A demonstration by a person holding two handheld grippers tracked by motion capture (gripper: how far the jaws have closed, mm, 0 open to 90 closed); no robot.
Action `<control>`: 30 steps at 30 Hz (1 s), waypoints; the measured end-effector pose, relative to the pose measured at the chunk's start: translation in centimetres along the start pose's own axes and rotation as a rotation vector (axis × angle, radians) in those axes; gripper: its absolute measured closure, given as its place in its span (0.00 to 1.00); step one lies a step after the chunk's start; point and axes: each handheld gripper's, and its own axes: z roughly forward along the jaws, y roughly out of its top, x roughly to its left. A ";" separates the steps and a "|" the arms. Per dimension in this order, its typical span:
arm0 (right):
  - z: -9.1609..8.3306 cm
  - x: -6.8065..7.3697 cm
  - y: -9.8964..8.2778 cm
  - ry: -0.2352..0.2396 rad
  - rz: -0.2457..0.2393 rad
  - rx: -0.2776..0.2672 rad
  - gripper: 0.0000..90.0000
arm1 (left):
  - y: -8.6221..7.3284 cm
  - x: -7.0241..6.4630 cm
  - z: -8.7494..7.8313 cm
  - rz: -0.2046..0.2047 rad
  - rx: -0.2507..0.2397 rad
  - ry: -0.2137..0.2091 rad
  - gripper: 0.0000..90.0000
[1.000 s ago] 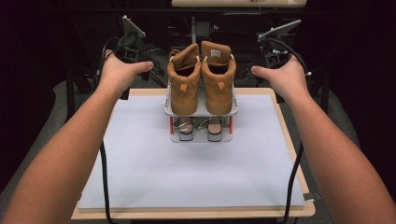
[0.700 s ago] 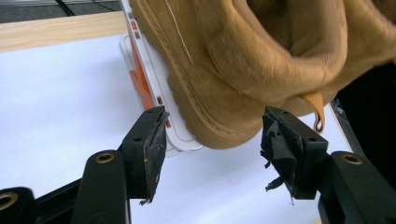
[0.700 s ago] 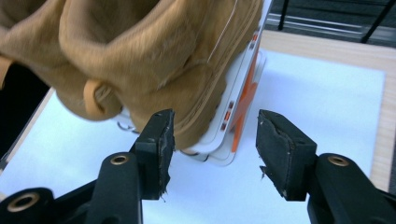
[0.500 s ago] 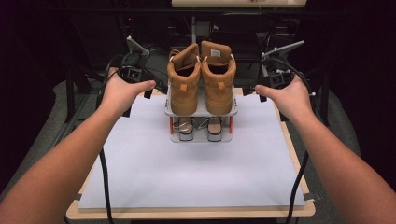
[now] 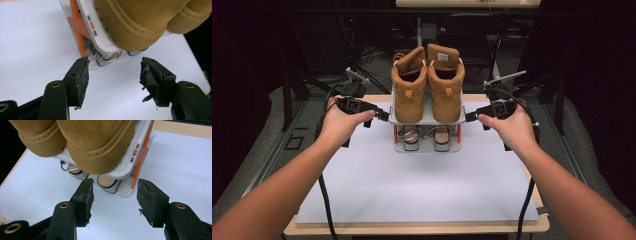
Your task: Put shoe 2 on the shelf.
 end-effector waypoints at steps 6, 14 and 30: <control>1.6 -0.2 -1.6 -0.011 -0.009 -0.009 0.53 | -1.6 0.7 1.3 0.000 -0.003 0.001 0.45; 4.8 -0.1 -4.8 -0.020 -0.042 0.020 0.53 | -4.9 0.6 4.1 0.046 0.015 0.004 0.45; 8.8 0.9 -10.5 -0.034 -0.153 0.042 0.53 | -10.3 1.1 8.3 0.125 0.011 0.030 0.44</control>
